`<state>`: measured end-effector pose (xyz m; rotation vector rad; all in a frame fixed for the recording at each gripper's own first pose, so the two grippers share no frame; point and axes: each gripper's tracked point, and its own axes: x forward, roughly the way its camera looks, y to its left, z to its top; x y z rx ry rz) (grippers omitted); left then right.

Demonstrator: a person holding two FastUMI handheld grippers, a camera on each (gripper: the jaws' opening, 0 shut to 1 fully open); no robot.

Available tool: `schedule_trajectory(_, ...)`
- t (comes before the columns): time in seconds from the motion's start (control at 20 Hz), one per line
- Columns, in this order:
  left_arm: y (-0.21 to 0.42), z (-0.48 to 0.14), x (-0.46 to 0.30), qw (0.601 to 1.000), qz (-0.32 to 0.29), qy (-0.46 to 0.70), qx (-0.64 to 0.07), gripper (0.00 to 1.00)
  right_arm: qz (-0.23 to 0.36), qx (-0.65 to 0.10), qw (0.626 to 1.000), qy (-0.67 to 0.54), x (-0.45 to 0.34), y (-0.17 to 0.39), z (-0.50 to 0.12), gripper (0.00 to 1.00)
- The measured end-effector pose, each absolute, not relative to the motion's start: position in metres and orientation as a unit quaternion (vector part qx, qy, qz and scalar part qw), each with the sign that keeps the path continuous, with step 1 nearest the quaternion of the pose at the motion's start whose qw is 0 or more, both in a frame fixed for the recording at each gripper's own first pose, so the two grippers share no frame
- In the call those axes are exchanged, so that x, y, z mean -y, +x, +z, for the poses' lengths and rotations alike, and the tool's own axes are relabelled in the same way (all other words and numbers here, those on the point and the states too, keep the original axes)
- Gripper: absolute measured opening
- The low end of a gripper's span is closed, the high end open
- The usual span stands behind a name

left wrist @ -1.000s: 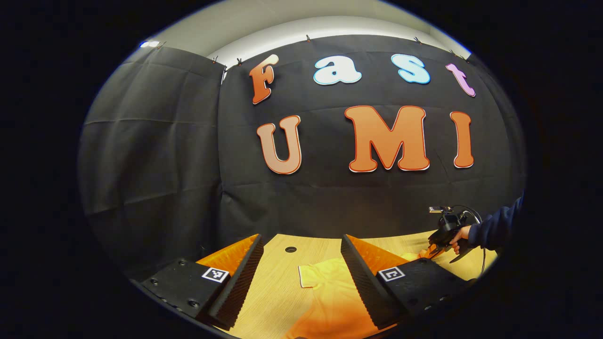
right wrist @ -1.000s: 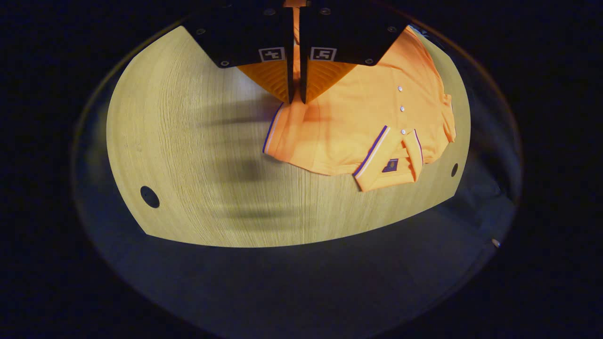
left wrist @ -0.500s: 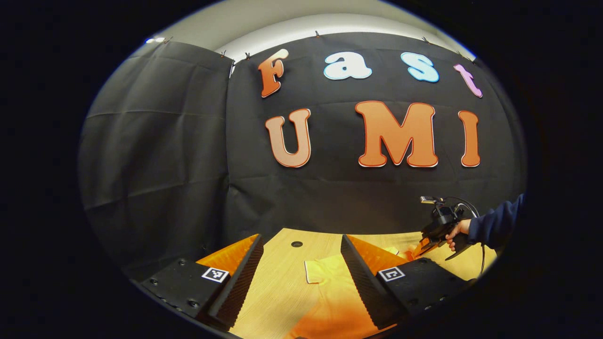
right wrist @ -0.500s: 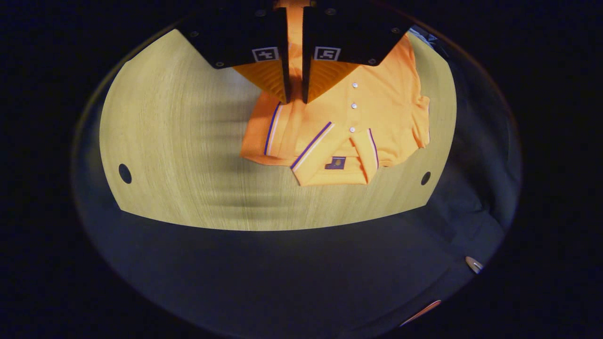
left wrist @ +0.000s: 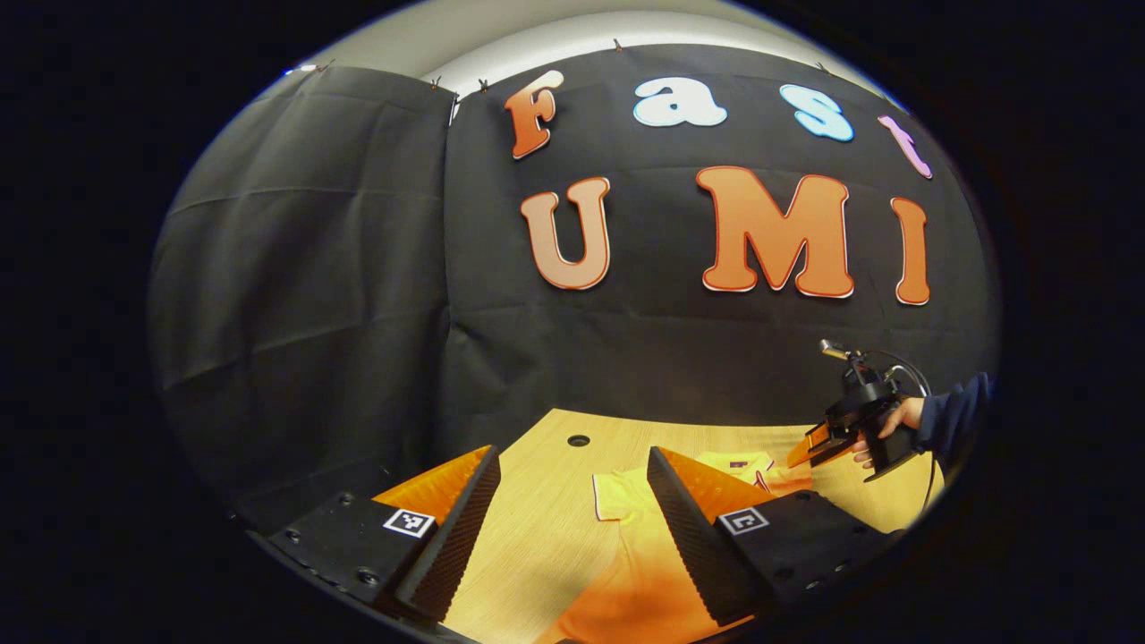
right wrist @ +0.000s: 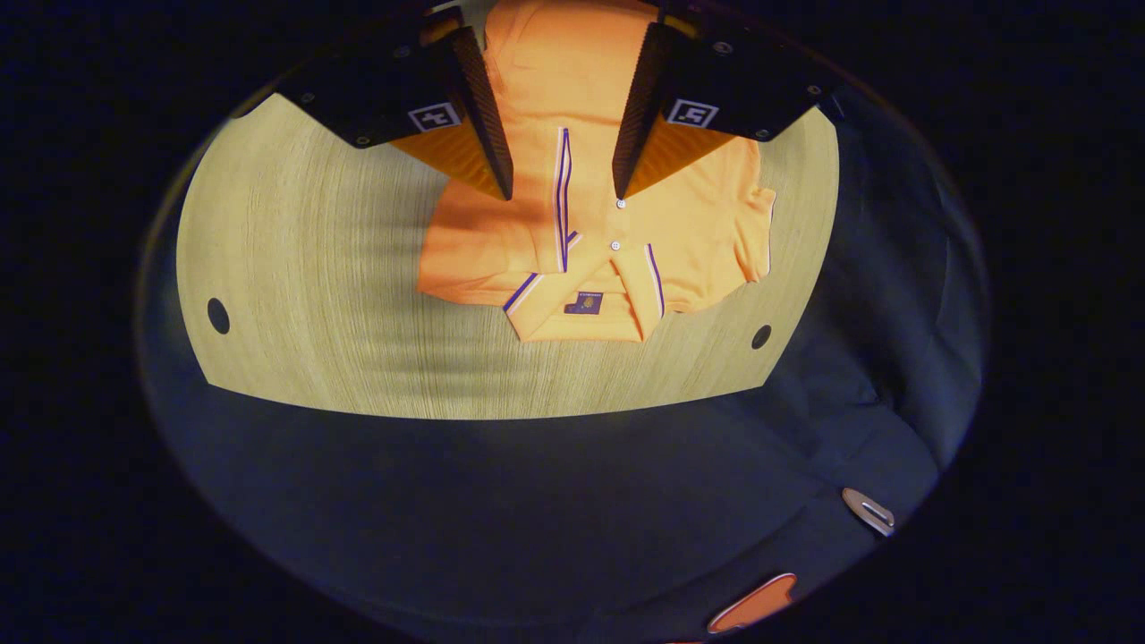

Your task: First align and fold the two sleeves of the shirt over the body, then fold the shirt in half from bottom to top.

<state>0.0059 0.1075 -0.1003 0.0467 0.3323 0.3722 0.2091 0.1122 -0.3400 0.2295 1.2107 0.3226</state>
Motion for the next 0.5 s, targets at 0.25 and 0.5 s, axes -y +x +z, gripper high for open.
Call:
schedule_trajectory(0.25,0.048,-0.148,-0.113,0.961,0.149,0.001,-0.234,0.99,0.138,-0.526,0.830,0.124,-0.103,0.207,-0.315,0.87)
schedule_trajectory(0.5,0.111,-0.216,-0.121,0.945,0.079,0.008,-0.316,0.99,0.097,-0.486,0.856,0.145,-0.085,0.200,-0.288,0.93)
